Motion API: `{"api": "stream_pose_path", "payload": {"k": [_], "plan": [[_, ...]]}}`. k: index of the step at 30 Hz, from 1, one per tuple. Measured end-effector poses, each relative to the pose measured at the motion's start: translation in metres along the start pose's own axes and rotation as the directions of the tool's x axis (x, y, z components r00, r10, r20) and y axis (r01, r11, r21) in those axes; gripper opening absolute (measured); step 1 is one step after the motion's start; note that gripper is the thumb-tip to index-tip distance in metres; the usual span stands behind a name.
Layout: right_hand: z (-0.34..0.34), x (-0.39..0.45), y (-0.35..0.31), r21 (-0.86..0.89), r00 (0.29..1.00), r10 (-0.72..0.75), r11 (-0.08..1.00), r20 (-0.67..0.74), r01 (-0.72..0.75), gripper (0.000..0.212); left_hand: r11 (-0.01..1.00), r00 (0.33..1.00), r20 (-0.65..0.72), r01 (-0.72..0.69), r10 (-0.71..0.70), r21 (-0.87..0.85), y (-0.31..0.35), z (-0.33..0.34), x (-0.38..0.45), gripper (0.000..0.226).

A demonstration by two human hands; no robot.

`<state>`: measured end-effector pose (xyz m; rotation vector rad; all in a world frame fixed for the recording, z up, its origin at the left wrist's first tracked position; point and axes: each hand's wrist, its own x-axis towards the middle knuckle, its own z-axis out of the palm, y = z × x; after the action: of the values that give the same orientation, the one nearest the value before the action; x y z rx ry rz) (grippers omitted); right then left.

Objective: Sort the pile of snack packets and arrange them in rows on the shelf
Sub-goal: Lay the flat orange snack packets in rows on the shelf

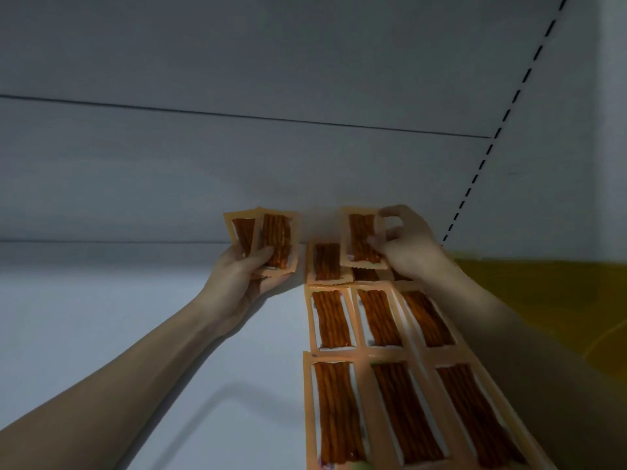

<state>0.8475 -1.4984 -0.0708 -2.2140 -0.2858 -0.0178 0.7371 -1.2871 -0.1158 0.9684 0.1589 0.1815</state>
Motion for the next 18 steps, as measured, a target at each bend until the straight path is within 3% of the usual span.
{"api": "stream_pose_path", "payload": {"k": [5, 12, 16, 18], "plan": [[-0.009, 0.018, 0.016, -0.165, 0.991, 0.108, 0.982, 0.074, -0.094, 0.039, 0.998, 0.999, -0.04, -0.015, 0.018, 0.068, -0.001, 0.003, -0.001, 0.025], [0.002, 0.015, 0.018, -0.308, 0.992, 0.111, 0.948, 0.068, -0.085, 0.034, 0.97, 0.993, -0.063, -0.087, 0.104, 0.229, 0.002, 0.001, 0.0, 0.013], [0.005, 0.008, 0.022, -0.608, 1.0, -0.023, 0.794, 0.002, 0.02, 0.033, 0.976, 0.995, -0.034, -0.084, 0.093, 0.2, 0.002, 0.003, -0.002, 0.014], [0.007, 0.004, 0.016, -0.568, 0.988, -0.146, 0.818, -0.048, 0.093, 0.031, 0.975, 0.996, -0.028, -0.082, 0.089, 0.205, 0.002, 0.002, -0.003, 0.014]]}}
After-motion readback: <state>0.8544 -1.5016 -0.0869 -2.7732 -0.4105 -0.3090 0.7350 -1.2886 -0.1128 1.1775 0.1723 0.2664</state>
